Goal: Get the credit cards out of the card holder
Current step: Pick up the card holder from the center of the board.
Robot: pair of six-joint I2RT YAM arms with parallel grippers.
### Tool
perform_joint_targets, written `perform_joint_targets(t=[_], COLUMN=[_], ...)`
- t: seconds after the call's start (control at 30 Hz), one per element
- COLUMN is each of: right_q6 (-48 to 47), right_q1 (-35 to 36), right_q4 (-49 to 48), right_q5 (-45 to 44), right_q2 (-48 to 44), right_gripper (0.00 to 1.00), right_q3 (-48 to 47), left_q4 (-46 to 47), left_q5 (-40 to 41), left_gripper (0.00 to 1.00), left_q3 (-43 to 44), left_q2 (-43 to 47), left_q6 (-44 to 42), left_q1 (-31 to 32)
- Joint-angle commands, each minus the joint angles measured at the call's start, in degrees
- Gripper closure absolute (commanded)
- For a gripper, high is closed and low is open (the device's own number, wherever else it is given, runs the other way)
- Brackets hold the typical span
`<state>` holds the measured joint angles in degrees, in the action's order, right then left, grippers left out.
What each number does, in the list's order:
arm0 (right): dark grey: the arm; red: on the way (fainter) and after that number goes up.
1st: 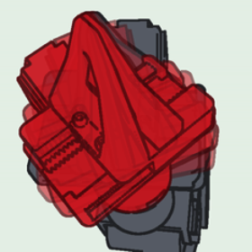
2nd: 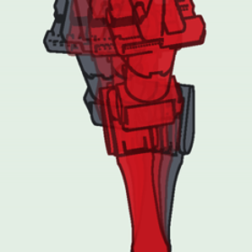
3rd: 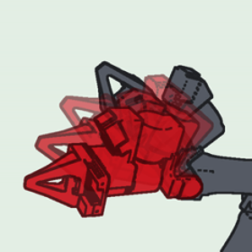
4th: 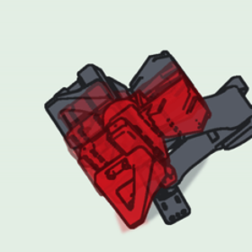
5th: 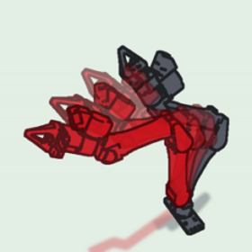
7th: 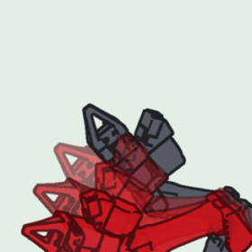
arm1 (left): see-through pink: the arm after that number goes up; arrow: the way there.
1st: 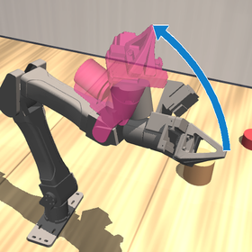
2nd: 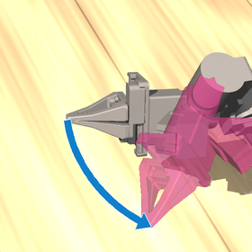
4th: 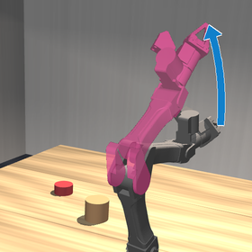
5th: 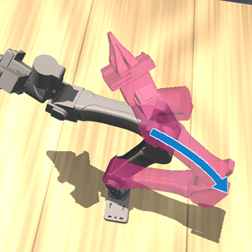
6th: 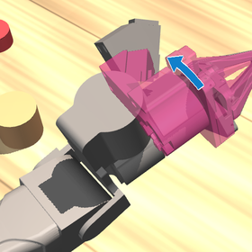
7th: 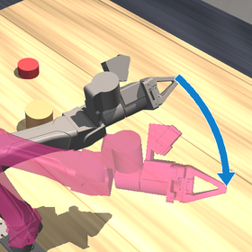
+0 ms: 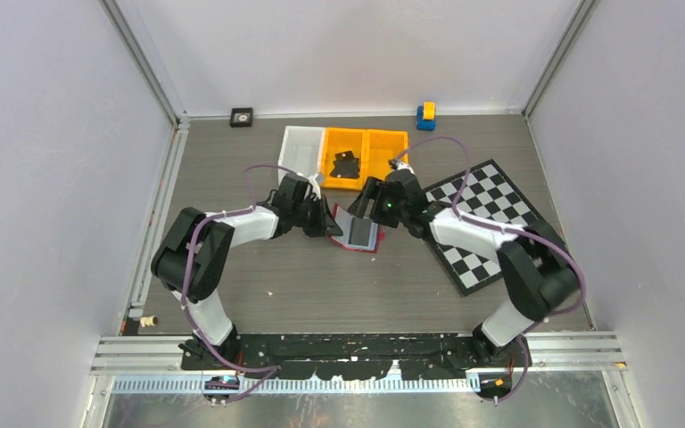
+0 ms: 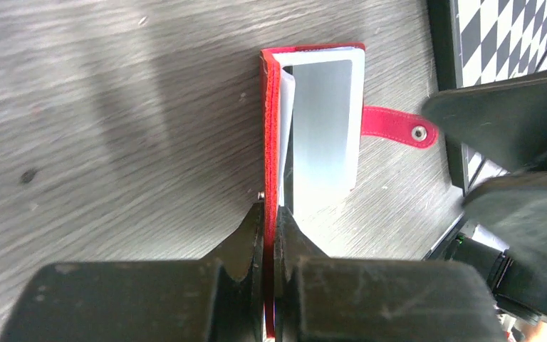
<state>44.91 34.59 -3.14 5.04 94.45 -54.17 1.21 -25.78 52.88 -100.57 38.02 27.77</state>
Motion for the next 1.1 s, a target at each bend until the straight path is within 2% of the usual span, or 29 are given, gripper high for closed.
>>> perform_joint_targets(t=[0.0, 0.17, 0.33, 0.5, 0.63, 0.7, 0.8, 0.93, 1.07], right_q6=[-2.50, -3.84, -2.96, -4.24, -5.52, -7.06, -7.47, -6.34, -5.46], right_q1=[-0.41, -0.42, -0.44, -0.45, -0.49, -0.70, -0.67, -1.32, -1.79], right_q4=[-1.41, -1.20, -7.08, -7.40, -13.95, -14.62, -15.31, -22.93, -26.58], right_q5=[-10.89, -12.22, -19.07, -22.08, -17.52, -12.17, -9.16, -3.64, 0.93], right_q2=[-9.29, -11.37, -13.86, -13.65, -13.46, -13.70, -14.75, -17.18, -16.85], right_gripper=[0.16, 0.13, 0.12, 0.13, 0.16, 0.14, 0.10, 0.09, 0.09], right_q3=[5.22, 5.74, 10.46, 11.70, 14.94, 14.91, 15.35, 19.09, 19.80], left_q4=[7.15, 13.90, 14.07, 14.51, 17.10, 19.08, 21.43, 23.44, 25.68], left_q5=[-0.64, -1.26, -0.45, 1.82, 1.08, 0.25, -0.43, 0.04, 0.97], left_gripper=[1.00, 1.00, 1.00, 1.00, 1.00, 1.00, 1.00, 1.00, 1.00], left_q3=[-5.08, -9.11, -9.70, -11.22, -12.36, -12.98, -14.07, -15.98, -18.14], left_q2=[6.82, 10.24, 11.29, 13.83, 15.29, 15.94, 17.44, 20.35, 23.70], left_q6=[3.52, 5.26, 5.13, 4.94, 5.77, 6.41, 7.25, 7.96, 8.45], left_q1=[-2.66, -2.98, -2.98, -2.98, -2.98, -2.98, -2.98, -3.28, -3.80])
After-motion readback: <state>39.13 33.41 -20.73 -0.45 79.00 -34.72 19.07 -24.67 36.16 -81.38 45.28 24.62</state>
